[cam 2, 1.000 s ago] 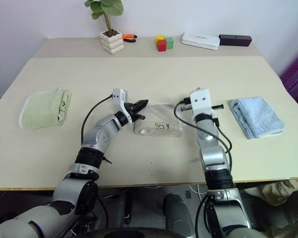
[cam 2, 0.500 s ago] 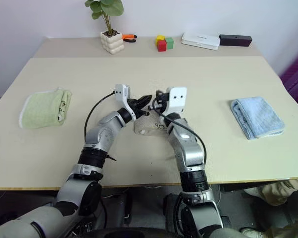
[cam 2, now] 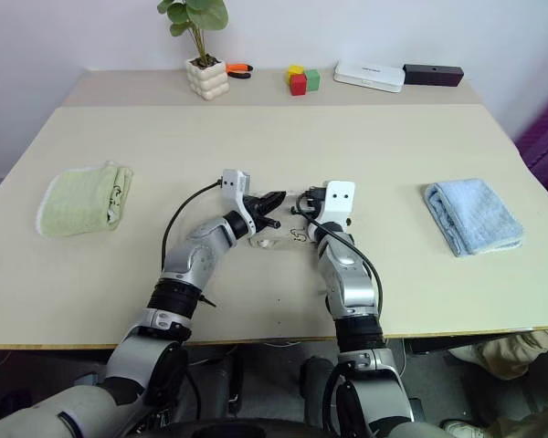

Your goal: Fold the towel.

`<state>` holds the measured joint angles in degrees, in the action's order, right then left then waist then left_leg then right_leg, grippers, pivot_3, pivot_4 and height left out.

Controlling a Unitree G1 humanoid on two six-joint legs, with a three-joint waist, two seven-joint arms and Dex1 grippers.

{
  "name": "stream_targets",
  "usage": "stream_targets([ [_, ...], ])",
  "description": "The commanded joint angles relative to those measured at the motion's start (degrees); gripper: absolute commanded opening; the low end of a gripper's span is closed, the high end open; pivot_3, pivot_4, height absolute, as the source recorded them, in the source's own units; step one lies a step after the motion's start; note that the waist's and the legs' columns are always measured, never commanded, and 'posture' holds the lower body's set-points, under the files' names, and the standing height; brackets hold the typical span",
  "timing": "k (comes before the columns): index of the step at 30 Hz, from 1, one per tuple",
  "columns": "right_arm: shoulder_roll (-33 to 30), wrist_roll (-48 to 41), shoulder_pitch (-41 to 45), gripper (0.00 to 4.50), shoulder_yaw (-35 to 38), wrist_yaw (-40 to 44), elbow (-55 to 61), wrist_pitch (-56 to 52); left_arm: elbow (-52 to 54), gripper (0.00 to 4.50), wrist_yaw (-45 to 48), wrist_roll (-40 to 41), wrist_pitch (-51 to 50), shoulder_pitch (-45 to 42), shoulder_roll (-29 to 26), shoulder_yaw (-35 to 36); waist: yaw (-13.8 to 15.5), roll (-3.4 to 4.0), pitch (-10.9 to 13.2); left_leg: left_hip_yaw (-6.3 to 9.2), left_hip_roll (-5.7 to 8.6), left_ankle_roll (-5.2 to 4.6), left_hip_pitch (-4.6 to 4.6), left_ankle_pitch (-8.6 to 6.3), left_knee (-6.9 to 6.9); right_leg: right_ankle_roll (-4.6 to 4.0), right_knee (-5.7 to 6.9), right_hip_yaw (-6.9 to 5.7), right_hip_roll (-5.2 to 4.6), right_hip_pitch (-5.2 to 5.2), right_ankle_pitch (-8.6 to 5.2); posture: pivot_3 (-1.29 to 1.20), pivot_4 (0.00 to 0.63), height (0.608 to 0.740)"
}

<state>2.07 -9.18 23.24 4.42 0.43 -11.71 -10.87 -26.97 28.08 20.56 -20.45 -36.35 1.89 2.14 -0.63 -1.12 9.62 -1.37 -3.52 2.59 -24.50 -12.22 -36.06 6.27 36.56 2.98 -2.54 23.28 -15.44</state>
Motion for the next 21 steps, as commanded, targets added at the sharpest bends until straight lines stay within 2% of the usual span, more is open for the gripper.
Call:
stream_targets([
  [1, -1.07, 0.59, -1.39, 0.04, 2.92, -3.39, 0.35, -0.96, -0.1, 0.0, -1.11, -0.99, 1.74, 0.1, -0.36, 0.57, 0.02, 0.0, 0.0, 0.0, 0.0, 0.0, 0.0, 0.0, 0.0, 0.0, 0.0, 0.0, 0.0, 0.0, 0.0, 0.0, 0.15, 0.74],
  [6, -2.41, 0.79, -2.79, 0.04, 2.05, -3.12, 4.01, -3.47, -1.26, 0.0, -3.32, -0.1, 2.83, -0.85, -0.51, 2.86, 0.12, 0.0, -0.02, 0.01, 0.01, 0.0, 0.0, 0.0, -0.03, 0.0, -0.01, -0.01, -0.02, -0.04, 0.0, 0.0, 0.15, 0.74],
  [10, -2.43, -2.31, -3.2, 0.04, -2.24, 4.06, 10.86, -6.31, -0.76, 0.0, -1.96, 1.21, 2.29, -0.45, -0.53, 3.66, -0.28, 0.0, -0.02, 0.0, 0.0, 0.0, 0.01, 0.0, 0.02, 0.0, 0.0, -0.01, 0.0, 0.0, 0.0, 0.0, 0.15, 0.74],
  [11, -2.56, -4.58, -3.38, 0.01, -3.2, 7.18, 12.92, -8.25, -0.32, 0.25, -1.41, 1.63, 1.79, -0.37, -0.53, 3.71, -0.43, 0.0, -0.02, 0.01, -0.01, 0.0, 0.01, 0.0, 0.04, 0.0, 0.0, 0.0, 0.01, 0.02, 0.0, 0.0, 0.15, 0.74],
  [13, -3.41, -6.74, -3.52, 0.55, -3.22, 9.85, 16.05, -11.11, 1.07, 0.82, 0.77, 3.8, 0.4, -0.33, -0.75, 4.39, -0.42, 0.0, -0.02, 0.01, -0.04, 0.0, 0.01, 0.0, 0.08, 0.0, 0.02, 0.0, 0.05, 0.06, 0.0, 0.0, 0.15, 0.74],
  [14, -4.08, -7.97, -3.41, 0.85, -2.26, 10.54, 17.15, -12.5, 1.99, 1.29, 1.68, 4.37, -0.13, -0.46, -1.23, 4.5, -0.36, 0.0, -0.02, 0.02, -0.04, 0.0, 0.0, 0.0, 0.08, 0.0, 0.03, 0.0, 0.06, 0.07, -0.01, 0.0, 0.15, 0.74],
  [20, -11.09, -11.75, -1.75, 3.79, 3.19, 13.16, 19.7, -17.63, 5.41, 4.29, 4.09, 7.67, -2.77, -1.61, -4.39, 6.71, 0.01, 0.0, -0.01, 0.0, 0.01, 0.0, -0.02, 0.0, -0.03, -0.01, 0.03, 0.0, -0.03, 0.02, -0.01, 0.0, 0.15, 0.74],
  [21, -12.6, -12.66, -1.67, 4.24, 4.15, 13.97, 20.2, -18.6, 6.72, 4.5, 5.07, 8.11, -3.94, -1.48, -5.58, 6.66, -0.04, 0.0, -0.01, 0.0, 0.01, 0.0, -0.02, 0.0, -0.03, -0.01, 0.03, 0.0, -0.03, 0.02, -0.01, 0.0, 0.15, 0.74],
])
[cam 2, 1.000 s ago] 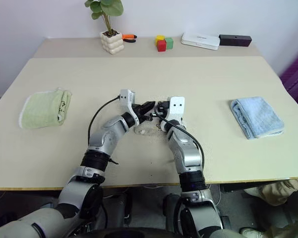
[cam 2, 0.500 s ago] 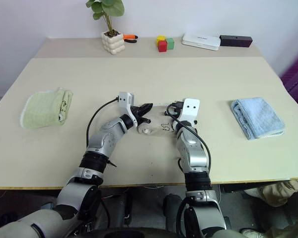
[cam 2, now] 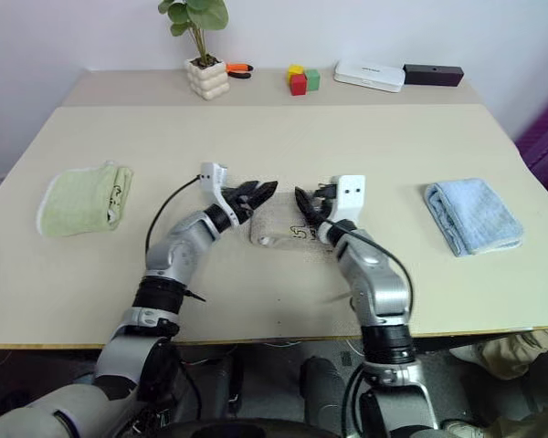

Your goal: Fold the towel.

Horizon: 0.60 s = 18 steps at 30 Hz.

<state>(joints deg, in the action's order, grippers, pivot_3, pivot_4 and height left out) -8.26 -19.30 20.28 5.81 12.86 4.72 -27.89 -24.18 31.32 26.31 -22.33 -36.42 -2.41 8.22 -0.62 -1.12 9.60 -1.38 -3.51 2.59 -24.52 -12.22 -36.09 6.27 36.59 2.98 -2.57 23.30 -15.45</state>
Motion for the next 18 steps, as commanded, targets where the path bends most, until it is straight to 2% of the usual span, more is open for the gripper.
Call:
stream_targets([
  [1, -3.35, -3.75, 1.28, 4.46, 3.96, 1.88, 4.32, -3.06, 4.93, 4.5, 3.29, 2.23, -2.26, -1.17, -2.63, 0.17, -0.08, 0.0, 0.0, 0.0, 0.0, 0.0, 0.0, 0.0, 0.02, 0.0, 0.0, 0.0, 0.01, 0.01, 0.0, 0.0, 0.15, 0.74],
  [5, -5.41, -12.35, 0.45, 4.46, 8.91, 2.28, 6.58, -13.8, 6.6, 4.5, 13.56, 2.26, -2.13, 0.02, -8.49, -2.16, -0.33, 0.0, 0.0, 0.01, -0.04, 0.0, 0.02, 0.0, 0.14, 0.0, 0.01, 0.0, 0.07, 0.07, 0.0, 0.0, 0.15, 0.74],
  [11, -9.79, -26.75, -0.27, 4.46, 18.88, 1.38, 7.37, -30.14, 10.82, 4.5, 35.39, 6.07, -4.89, 3.2, -19.69, -5.52, -0.28, 0.03, 0.02, -0.03, -0.08, 0.0, 0.02, 0.0, 0.14, -0.03, 0.03, 0.01, 0.07, 0.08, -0.01, 0.0, 0.15, 0.74],
  [18, -14.81, -38.72, 2.12, 4.46, 25.92, -0.08, 1.69, -46.94, 10.66, 4.5, 44.69, 11.57, -11.34, 2.3, -25.58, -3.65, -0.19, 0.03, 0.02, -0.03, -0.08, -0.01, 0.01, -0.01, 0.07, -0.23, 0.02, 0.01, 0.02, 0.07, -0.12, 0.0, 0.15, 0.74],
])
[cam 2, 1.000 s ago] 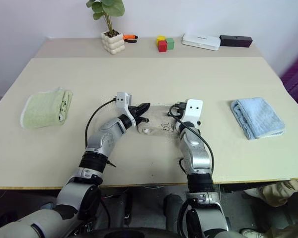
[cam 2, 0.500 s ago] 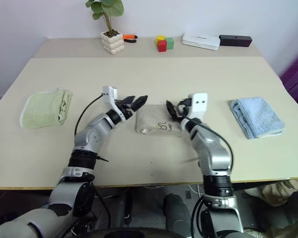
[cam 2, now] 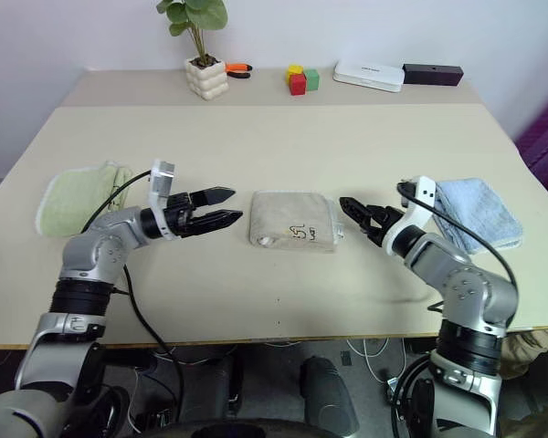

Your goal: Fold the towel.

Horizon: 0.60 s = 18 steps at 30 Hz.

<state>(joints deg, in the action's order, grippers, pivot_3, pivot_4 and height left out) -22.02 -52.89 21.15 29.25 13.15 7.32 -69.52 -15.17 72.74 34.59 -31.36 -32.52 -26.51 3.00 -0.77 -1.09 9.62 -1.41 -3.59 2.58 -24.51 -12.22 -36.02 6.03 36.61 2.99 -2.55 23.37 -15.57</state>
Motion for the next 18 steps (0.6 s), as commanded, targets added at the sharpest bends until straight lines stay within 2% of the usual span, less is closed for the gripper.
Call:
stream_targets([
  [1, -1.58, -5.68, 1.24, 4.46, 2.48, -0.24, -1.07, -6.56, 1.88, 4.5, 4.41, 3.6, -2.16, -1.57, -2.01, 1.69, -0.08, 0.0, 0.0, 0.0, 0.0, 0.0, 0.0, 0.0, 0.01, 0.0, 0.0, 0.0, 0.01, 0.01, 0.0, 0.0, 0.15, 0.74],
  [5, -2.64, -4.34, 1.08, 4.46, 1.56, -0.98, -5.3, -9.64, 2.19, 4.5, 9.65, 6.41, -4.0, -1.71, -5.82, 3.34, -0.29, 0.0, 0.0, 0.0, -0.01, -0.01, -0.01, -0.01, 0.04, 0.01, 0.01, 0.0, 0.03, 0.05, 0.01, 0.0, 0.15, 0.74],
  [8, -1.49, -5.03, 1.27, 4.46, 1.49, -1.08, -6.89, -11.28, 1.27, 4.5, 10.34, 4.77, -0.99, -1.44, -7.39, 3.53, -0.31, 0.02, 0.0, 0.0, -0.03, -0.03, 0.01, -0.01, 0.07, 0.02, 0.01, 0.01, 0.06, 0.05, 0.01, 0.0, 0.15, 0.74],
  [18, 3.86, -7.97, 3.6, 4.46, 2.21, -2.85, -7.16, -14.92, 2.63, 4.5, 8.67, 4.55, 0.94, 0.26, -6.89, 4.29, -0.39, 0.01, 0.0, 0.0, -0.06, -0.03, 0.0, -0.02, 0.08, 0.12, 0.01, 0.01, 0.09, 0.07, 0.06, 0.0, 0.15, 0.74],
])
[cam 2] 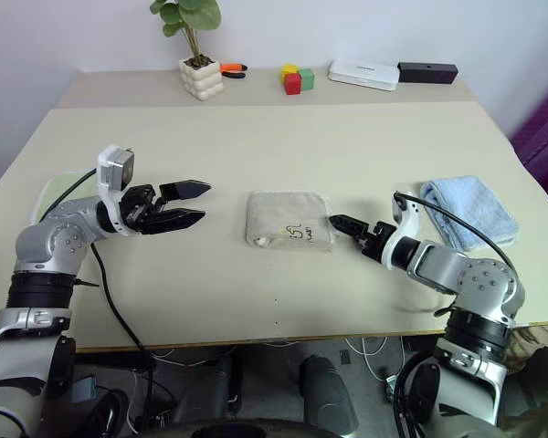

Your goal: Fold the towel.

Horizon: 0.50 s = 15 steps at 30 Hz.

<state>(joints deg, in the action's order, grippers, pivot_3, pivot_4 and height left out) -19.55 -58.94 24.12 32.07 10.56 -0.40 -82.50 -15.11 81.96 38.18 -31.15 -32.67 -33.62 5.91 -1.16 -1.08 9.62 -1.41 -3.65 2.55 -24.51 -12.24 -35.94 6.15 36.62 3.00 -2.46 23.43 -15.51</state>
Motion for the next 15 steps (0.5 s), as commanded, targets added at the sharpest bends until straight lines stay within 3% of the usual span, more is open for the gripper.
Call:
stream_targets([
  [1, 1.88, -1.81, 0.71, 4.46, -0.9, -0.5, 0.57, -2.13, 2.85, 4.5, -0.81, 1.04, 0.76, 0.55, 0.43, 1.36, 0.02, 0.0, 0.0, 0.0, 0.0, 0.0, 0.0, 0.0, 0.0, 0.01, 0.0, 0.0, 0.0, 0.0, 0.01, 0.0, 0.15, 0.74],
  [14, 6.92, -0.39, 2.27, 4.46, -3.15, -1.44, -1.83, -1.08, 5.48, 4.5, -2.88, 2.06, 1.08, 1.52, 1.49, 1.99, -0.29, 0.0, 0.0, 0.0, -0.06, -0.01, 0.01, -0.01, 0.0, 0.03, 0.01, 0.0, 0.08, 0.01, 0.02, 0.0, 0.15, 0.74],
  [15, 7.08, -0.22, 2.42, 4.23, -3.26, -1.39, -2.14, -0.96, 5.51, 4.5, -2.98, 2.07, 1.09, 1.52, 1.48, 2.0, -0.34, 0.0, 0.0, 0.0, -0.07, -0.01, 0.01, -0.01, 0.01, 0.03, 0.01, 0.0, 0.08, 0.01, 0.02, 0.0, 0.15, 0.74],
])
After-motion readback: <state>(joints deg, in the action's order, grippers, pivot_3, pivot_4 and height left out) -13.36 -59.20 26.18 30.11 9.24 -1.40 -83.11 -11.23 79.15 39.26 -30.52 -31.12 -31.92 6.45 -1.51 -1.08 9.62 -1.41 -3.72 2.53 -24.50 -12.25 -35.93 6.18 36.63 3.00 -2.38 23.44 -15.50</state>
